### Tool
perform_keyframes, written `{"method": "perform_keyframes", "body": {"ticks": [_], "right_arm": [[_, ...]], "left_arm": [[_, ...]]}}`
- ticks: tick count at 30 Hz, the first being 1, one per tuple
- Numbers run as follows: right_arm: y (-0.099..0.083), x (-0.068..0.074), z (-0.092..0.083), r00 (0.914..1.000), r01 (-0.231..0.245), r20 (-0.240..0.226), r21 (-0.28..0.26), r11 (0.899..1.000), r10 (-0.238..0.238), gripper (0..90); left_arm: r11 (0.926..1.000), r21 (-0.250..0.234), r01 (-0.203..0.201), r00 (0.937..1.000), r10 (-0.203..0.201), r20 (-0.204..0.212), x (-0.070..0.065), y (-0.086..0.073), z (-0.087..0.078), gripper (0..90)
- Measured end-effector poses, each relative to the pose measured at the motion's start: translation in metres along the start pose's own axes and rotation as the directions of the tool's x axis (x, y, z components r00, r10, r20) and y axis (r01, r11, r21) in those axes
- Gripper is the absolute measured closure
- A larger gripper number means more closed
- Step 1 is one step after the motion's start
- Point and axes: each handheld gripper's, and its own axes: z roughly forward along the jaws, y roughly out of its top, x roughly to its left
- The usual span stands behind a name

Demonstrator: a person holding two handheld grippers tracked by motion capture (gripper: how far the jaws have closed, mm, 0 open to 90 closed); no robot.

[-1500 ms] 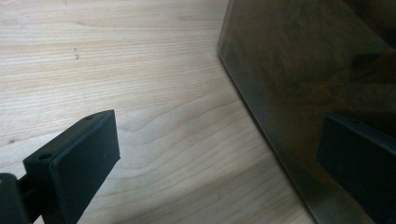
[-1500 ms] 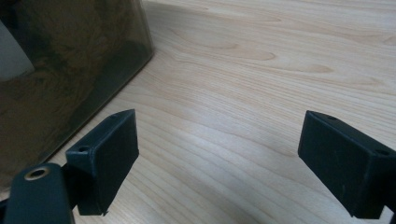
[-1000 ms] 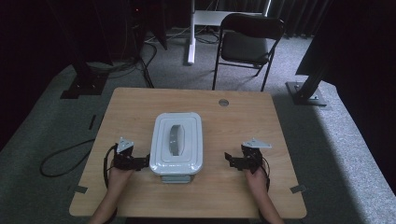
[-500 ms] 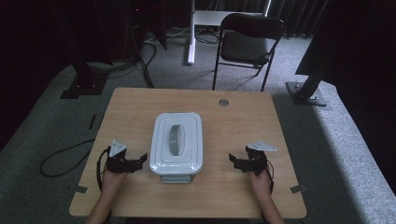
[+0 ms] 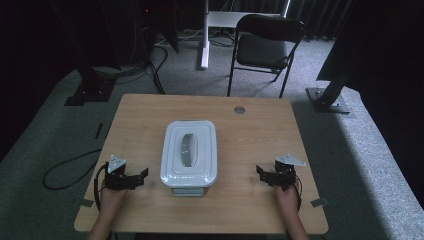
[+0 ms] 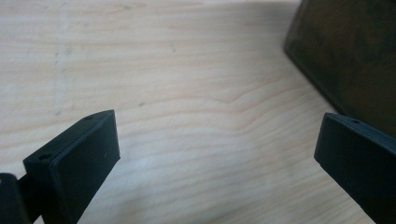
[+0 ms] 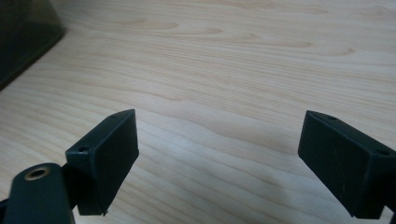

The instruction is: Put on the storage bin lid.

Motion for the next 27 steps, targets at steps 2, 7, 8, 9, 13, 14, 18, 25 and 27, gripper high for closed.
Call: {"method": "perform_keyframes", "body": {"ticks": [2,7,8,9,13,14,18,25,27], "right_arm": [[-0.001,-0.004,-0.001,0.9998,-0.017,0.009,0.001,1.0,0.017,11.6],[-0.007,-0.011,-0.007,0.9976,-0.032,0.062,0.006,0.999,0.032,11.6],[-0.008,-0.013,-0.009,0.9971,-0.038,0.066,0.006,0.999,0.037,11.6],[-0.009,-0.016,-0.011,0.9966,-0.038,0.074,0.005,0.999,0.038,11.6],[-0.014,-0.025,-0.018,0.9928,-0.062,0.102,0.005,0.998,0.061,11.6],[-0.016,-0.027,-0.02,0.9917,-0.065,0.111,0.003,0.998,0.064,11.6],[-0.019,-0.03,-0.024,0.9885,-0.058,0.141,0.012,0.998,0.056,11.6],[-0.027,-0.036,-0.033,0.9829,-0.071,0.172,0.022,0.997,0.066,11.6],[-0.029,-0.037,-0.034,0.9816,-0.073,0.179,0.026,0.997,0.068,11.6]], "left_arm": [[1.0,0.004,0.006,1.0,-0.006,-0.004,0.003,-0.003,-0.002,0.8],[0.9996,-0.002,0.029,0.9992,-0.029,-0.029,0.011,-0.007,-0.009,0.8],[0.9995,-0.003,0.033,0.9988,-0.033,-0.035,0.012,-0.008,-0.01,0.8],[0.9994,0.007,0.034,0.9984,-0.034,-0.046,0.013,-0.009,-0.012,0.8],[0.9983,0.006,0.059,0.9964,-0.058,-0.061,0.017,-0.014,-0.015,0.8],[0.998,0.004,0.064,0.996,-0.063,-0.063,0.018,-0.015,-0.016,0.8],[0.9973,0.006,0.073,0.9946,-0.073,-0.074,0.022,-0.019,-0.02,0.8],[0.9947,0.007,0.102,0.9901,-0.101,-0.097,0.025,-0.025,-0.03,0.8],[0.9943,0.005,0.107,0.989,-0.105,-0.103,0.025,-0.025,-0.031,0.8]]}}
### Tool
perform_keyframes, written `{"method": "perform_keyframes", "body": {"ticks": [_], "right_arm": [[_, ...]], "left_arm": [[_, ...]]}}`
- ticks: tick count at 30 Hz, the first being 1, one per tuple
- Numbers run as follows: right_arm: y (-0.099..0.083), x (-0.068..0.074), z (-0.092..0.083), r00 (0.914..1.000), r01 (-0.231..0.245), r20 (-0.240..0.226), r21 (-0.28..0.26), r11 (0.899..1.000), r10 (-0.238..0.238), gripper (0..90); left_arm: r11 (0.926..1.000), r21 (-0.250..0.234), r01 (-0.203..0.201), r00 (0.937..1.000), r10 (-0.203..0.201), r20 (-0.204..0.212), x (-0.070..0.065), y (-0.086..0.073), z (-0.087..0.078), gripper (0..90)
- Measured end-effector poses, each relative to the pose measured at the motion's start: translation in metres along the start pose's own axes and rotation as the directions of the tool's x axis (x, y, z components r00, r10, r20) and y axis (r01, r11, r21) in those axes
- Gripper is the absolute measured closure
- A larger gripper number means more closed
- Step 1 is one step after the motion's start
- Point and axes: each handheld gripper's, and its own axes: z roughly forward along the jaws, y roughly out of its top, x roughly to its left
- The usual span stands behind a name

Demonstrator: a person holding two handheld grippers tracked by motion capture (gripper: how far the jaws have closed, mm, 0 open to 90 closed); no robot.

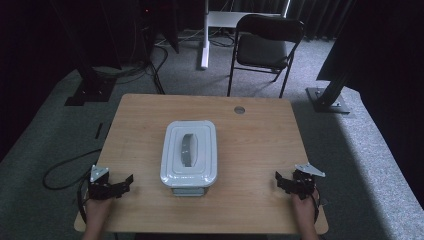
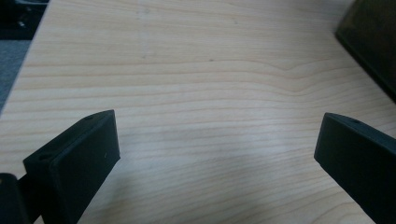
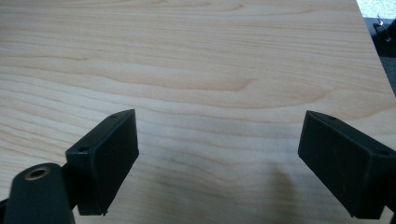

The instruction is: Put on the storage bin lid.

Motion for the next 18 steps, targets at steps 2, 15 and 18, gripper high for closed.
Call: {"method": "perform_keyframes", "body": {"ticks": [2,15,18], "right_arm": [[-0.0005,-0.001,-0.0006,1.0,-0.003,0.0,0.0,1.0,0.003,11.6],[-0.0036,-0.0019,0.0,0.998,-0.024,0.06,0.038,0.999,0.022,11.6],[-0.004,-0.0029,0.0019,0.997,-0.034,0.071,0.047,0.998,0.03,11.6]], "left_arm": [[0.9999,0.008,0.011,0.9998,-0.01,-0.019,0.0009,-0.001,-0.0016,0.9],[0.9992,0.023,0.034,0.9988,-0.033,-0.037,0.0027,-0.0021,-0.0006,0.8],[0.9993,0.018,0.033,0.9987,-0.032,-0.039,0.0029,-0.0023,-0.0011,0.8]]}}
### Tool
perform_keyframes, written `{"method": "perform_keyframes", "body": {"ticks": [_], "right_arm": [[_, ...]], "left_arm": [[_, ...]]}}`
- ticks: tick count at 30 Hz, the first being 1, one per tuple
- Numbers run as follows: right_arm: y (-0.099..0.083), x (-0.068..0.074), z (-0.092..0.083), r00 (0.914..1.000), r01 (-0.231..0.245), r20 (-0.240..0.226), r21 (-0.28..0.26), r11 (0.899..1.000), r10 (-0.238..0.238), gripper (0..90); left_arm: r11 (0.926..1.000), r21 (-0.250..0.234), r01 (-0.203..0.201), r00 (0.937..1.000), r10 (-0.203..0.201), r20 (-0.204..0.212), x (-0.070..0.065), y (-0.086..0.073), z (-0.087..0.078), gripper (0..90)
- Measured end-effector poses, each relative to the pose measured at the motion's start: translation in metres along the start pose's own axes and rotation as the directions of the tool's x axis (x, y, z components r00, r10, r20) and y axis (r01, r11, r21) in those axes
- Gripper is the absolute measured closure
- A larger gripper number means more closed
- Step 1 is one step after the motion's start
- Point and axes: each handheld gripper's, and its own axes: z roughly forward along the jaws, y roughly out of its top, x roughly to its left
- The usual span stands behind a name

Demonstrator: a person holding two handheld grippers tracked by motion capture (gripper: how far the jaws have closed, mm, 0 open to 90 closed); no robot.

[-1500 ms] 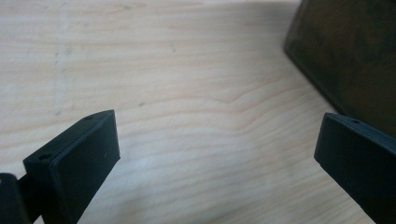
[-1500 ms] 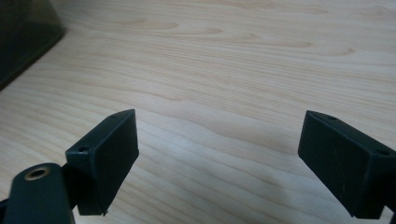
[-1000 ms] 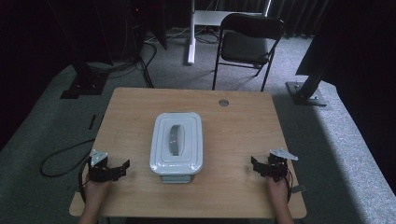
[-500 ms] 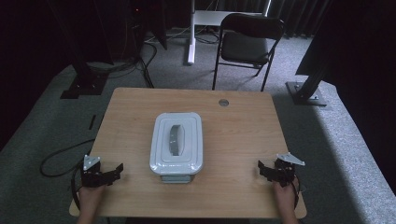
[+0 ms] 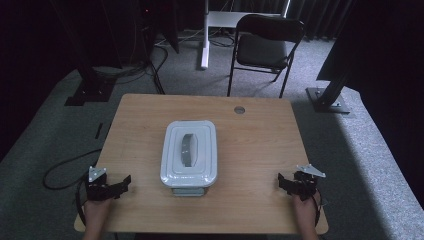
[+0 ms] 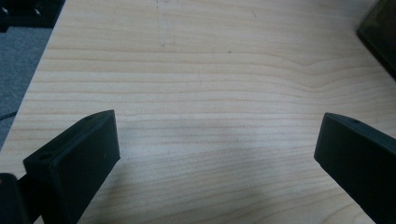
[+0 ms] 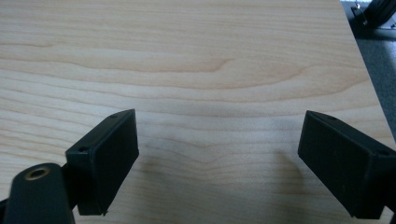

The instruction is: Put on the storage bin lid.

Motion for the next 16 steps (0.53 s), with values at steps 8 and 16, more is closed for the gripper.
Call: {"method": "perform_keyframes", "body": {"ticks": [8,16], "right_arm": [[0.0002,0.0043,0.0028,0.9997,0.023,0.012,0.014,1.0,-0.023,11.6],[0.0007,0.0031,0.0033,0.9999,0.01,0.005,0.014,1.0,-0.01,11.6]], "left_arm": [[1.0,0.002,0.004,1.0,-0.004,0.005,0.0,0.0005,0.001,0.9],[0.9999,0.012,0.004,0.9999,-0.005,0.01,0.0006,0.0009,0.0017,0.8]]}}
